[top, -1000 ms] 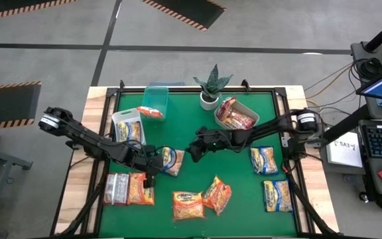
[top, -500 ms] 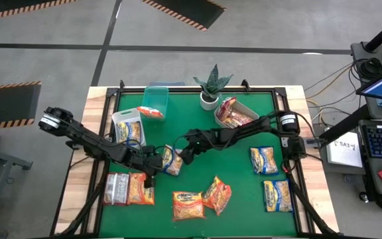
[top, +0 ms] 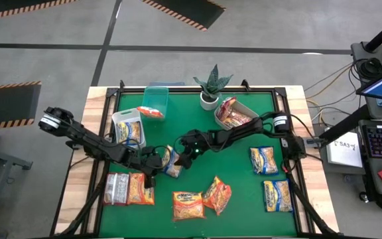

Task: Sort Maruchan noodles
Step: Put the blue noodle pack into the white bin

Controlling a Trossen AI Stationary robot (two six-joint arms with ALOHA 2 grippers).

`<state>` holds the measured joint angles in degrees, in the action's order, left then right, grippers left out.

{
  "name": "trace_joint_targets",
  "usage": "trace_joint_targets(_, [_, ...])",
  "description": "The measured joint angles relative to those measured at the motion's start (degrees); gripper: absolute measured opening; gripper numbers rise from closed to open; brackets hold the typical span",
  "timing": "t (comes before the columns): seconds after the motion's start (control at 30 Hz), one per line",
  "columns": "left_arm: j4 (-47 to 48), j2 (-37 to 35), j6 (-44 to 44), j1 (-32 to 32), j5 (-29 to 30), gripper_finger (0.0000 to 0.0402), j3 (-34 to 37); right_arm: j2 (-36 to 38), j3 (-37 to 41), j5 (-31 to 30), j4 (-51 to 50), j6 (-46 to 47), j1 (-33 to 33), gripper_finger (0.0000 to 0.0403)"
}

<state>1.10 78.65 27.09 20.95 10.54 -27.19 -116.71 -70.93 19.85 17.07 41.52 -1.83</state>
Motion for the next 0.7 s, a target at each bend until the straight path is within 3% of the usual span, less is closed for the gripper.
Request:
trace_joint_targets(0.2, [-0.08, 0.0, 0.46, 0.0, -0.04, 0.0038, 0.06, -0.64, -0.05, 1.68, 3.04, 0.36, -0.07, 0.0257])
trace_joint_targets(0.7, [-1.02, -0.06, 0.46, -0.02, -0.03, 0.0038, -0.06, -0.58, 0.05, -1.88, 3.42, -6.95, -0.07, 0.005])
